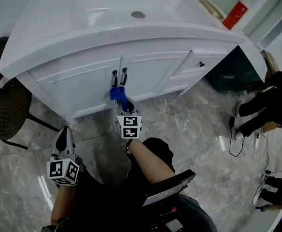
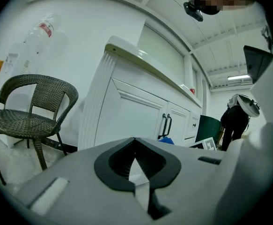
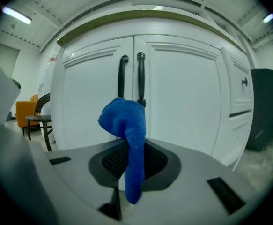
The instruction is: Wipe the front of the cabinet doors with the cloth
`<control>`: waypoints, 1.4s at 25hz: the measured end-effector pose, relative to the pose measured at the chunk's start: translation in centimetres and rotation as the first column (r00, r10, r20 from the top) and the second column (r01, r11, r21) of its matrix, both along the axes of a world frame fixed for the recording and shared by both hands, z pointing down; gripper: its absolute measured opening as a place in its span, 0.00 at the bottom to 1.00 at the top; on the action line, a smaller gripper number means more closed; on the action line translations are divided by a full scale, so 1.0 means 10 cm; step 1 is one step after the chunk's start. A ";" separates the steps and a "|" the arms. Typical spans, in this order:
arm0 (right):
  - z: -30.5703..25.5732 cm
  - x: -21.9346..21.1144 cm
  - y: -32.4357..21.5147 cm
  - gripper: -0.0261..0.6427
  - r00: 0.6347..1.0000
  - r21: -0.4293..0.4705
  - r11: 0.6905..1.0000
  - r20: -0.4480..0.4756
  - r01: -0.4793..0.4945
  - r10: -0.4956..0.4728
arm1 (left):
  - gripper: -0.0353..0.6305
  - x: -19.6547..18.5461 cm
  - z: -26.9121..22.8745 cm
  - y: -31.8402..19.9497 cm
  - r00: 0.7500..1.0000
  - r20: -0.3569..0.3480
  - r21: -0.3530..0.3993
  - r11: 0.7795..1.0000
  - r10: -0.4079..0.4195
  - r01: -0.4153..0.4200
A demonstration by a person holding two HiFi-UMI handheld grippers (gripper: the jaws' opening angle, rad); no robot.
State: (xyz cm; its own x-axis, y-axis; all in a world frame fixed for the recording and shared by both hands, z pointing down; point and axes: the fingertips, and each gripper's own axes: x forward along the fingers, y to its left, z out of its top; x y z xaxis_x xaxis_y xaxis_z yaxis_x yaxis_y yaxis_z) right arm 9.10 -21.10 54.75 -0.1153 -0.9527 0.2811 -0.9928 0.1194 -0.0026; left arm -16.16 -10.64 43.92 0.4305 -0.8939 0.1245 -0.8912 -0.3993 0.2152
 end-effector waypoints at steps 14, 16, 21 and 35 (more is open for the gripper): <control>-0.36 -2.00 0.16 0.11 0.885 0.140 0.875 -0.024 0.464 -0.465 | 0.06 -0.58 0.10 0.13 0.990 0.006 -0.048 0.989 -0.142 0.142; -0.31 -2.25 0.20 0.11 0.856 0.141 0.845 -0.038 0.515 -0.516 | 0.06 -0.67 0.12 0.16 0.986 0.023 -0.062 0.984 -0.165 0.166; -0.15 -2.82 0.24 0.11 0.768 0.134 0.758 -0.160 0.639 -0.620 | 0.06 -0.90 0.15 0.26 0.974 0.063 -0.075 0.972 -0.219 0.224; 0.26 -2.20 -0.09 0.11 0.824 0.035 0.841 -0.230 0.539 -0.518 | 0.06 -0.82 0.10 0.15 0.977 0.068 -0.069 0.976 -0.204 0.209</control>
State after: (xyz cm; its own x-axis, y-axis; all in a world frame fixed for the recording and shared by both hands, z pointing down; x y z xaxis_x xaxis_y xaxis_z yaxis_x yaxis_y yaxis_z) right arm -12.92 -22.05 57.38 -0.5595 -0.7848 0.2665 -0.7538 0.6155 0.2300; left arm -24.36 -9.13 44.94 0.2272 -0.9498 0.2149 -0.9650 -0.1899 0.1809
